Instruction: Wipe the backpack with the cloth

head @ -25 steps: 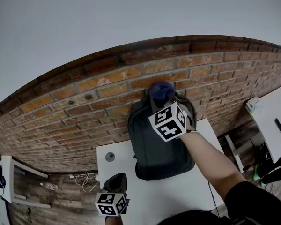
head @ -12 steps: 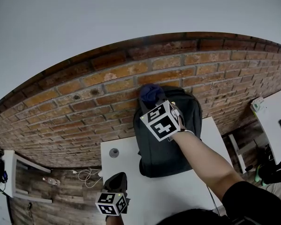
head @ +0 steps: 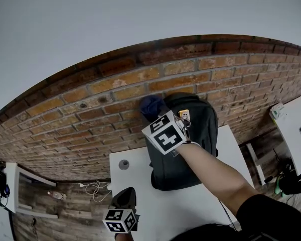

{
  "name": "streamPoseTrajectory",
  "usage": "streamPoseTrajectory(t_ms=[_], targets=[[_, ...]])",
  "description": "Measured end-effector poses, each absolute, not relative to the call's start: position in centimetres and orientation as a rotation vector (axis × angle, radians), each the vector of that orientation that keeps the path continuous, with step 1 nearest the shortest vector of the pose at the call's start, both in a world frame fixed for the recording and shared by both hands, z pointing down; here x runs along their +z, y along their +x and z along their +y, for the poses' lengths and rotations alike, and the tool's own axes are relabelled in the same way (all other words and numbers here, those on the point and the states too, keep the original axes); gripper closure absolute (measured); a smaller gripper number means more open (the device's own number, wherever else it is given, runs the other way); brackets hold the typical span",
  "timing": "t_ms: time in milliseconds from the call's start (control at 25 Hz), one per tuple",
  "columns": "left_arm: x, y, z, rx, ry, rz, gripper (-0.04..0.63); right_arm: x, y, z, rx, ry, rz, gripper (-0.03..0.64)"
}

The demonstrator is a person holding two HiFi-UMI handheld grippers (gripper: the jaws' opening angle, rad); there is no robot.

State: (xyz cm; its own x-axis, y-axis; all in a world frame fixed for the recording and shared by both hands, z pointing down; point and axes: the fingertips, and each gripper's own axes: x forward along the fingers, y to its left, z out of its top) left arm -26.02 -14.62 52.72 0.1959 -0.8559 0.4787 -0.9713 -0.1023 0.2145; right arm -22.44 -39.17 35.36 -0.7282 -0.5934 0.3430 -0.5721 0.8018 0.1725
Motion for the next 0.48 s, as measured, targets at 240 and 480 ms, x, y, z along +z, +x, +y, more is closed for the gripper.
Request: streamPoseTrajectory(t_ms=[240, 480], targets=[[52.8, -25.8, -14.5, 0.321, 1.997, -1.695, 0.601, 35.2, -21.4, -39.9, -0.113, 0.9, -2.564, 0.578], [52.7, -25.1, -14.6, 0.321, 2.003, -1.691, 0.601, 34.9, -17.1, -42.0, -0.208, 1.016, -2.485, 0.578]])
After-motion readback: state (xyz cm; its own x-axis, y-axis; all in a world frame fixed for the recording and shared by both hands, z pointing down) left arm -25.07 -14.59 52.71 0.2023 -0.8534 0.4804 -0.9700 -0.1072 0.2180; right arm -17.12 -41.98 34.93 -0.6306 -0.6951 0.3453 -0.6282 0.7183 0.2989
